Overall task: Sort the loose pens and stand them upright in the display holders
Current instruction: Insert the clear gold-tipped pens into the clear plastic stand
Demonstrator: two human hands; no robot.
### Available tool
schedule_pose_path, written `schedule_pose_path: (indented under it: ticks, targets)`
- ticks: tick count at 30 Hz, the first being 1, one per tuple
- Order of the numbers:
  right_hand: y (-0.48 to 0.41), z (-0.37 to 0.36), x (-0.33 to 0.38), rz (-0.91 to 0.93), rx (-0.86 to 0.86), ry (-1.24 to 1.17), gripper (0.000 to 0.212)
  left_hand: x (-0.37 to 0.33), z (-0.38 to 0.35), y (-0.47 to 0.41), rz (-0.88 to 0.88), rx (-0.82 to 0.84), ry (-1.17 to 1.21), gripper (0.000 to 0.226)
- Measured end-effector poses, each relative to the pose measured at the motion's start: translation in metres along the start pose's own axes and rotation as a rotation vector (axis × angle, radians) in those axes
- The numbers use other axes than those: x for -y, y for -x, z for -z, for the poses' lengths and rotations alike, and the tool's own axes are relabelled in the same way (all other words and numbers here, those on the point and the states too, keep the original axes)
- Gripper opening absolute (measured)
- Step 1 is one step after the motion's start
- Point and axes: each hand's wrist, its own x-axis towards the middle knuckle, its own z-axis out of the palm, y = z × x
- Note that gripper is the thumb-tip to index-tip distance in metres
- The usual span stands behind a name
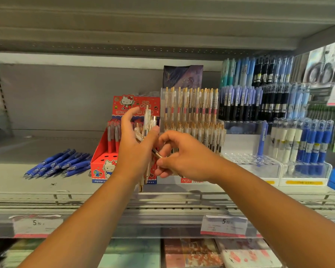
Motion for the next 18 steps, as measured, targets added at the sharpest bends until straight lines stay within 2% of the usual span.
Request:
schedule_pose_path:
  ticks: [5,7,12,15,18]
  targets:
    - [-0.001,-0.002,-0.004,-0.019,-0.052,-0.026,0.029,-0.004,-0.001,0.002,0.066,-0.010,0.007,0.091]
    - [-0.001,-0.001,-0.005,-0.038,-0.065,-0.068,0.029,-0.003,-0.001,0.003,0.088,0.013,-0.018,0.096]
    - [-0.002,0.014,-0.011,-0.072,-0.273,-0.200,0.013,-0.005,-0.001,0.002,0.127,-0.015,-0.019,0.076]
    - [-0.001,0.026,-0.017,-0.033,-0.377,-0.265,0.023,-0.002,-0.001,0.001,0.164,-0.014,0.011,0.065]
    - [-0.001,0.035,-0.024,-0.009,-0.487,-0.101,0.017,-0.002,-0.002,0.001,0.182,-0.008,-0.014,0.063]
